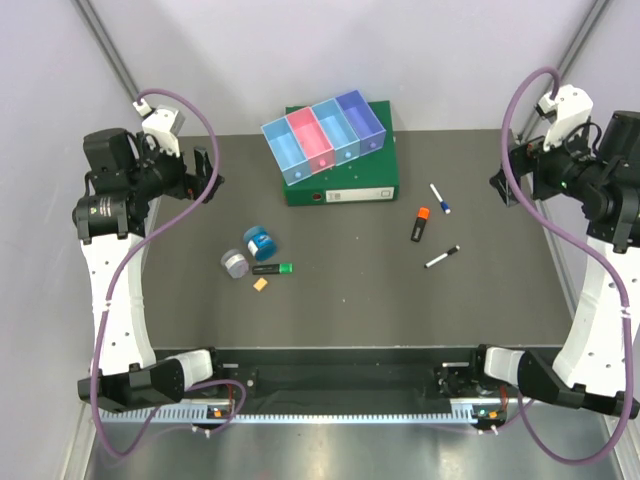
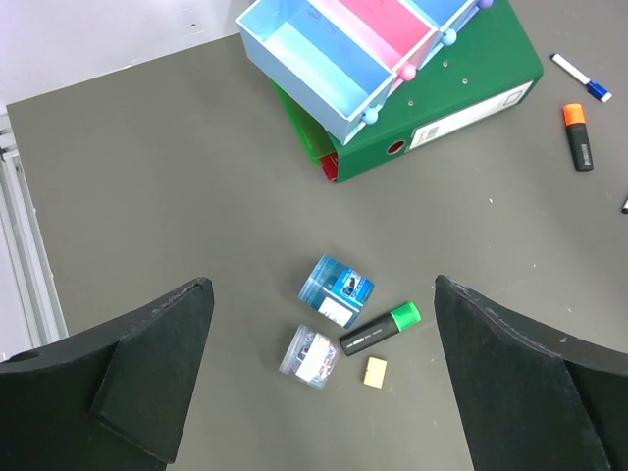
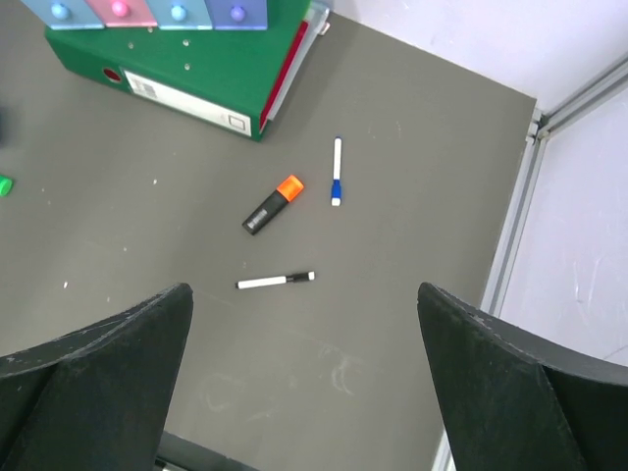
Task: Sort the stationery into containers
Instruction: Pick up the storage box at the center of the board.
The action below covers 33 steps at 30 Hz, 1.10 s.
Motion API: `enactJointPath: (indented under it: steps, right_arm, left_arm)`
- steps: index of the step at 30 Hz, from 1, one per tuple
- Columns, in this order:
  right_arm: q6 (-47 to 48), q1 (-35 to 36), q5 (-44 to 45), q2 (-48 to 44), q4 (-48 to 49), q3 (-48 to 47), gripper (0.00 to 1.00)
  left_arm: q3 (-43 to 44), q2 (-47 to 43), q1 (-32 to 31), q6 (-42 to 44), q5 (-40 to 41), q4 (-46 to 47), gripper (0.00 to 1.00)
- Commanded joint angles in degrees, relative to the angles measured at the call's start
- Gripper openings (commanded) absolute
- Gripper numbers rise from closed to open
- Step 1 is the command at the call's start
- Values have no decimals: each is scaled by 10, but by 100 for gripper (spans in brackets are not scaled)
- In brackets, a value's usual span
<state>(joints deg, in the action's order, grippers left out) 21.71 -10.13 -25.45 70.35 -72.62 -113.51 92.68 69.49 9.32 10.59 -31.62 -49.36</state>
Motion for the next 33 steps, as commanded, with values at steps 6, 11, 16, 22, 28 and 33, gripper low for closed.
enactJointPath:
  steps: [6,11,16,22,28,33]
  right_arm:
    - [31,4,-8,-40,52,34,96]
    - [33,34,7,-42,98,68,97]
    - [-11,117,87,11,145,62,97]
    - [-19,196,188,76,247,60,97]
    - [-40,223,252,151,344,52,97]
    - [-65,234,297,210,441,70,98]
  left_arm:
    - [1,-13,1,-6,6,8,99]
    - [8,11,-1,-31,18,17,99]
    - [33,71,-58,-72,111,49,95]
    - [55,134,-130,-103,186,97,93]
    - [70,194,-190,-76,288,157,94]
    - [95,273,-206,-103,364,183,92]
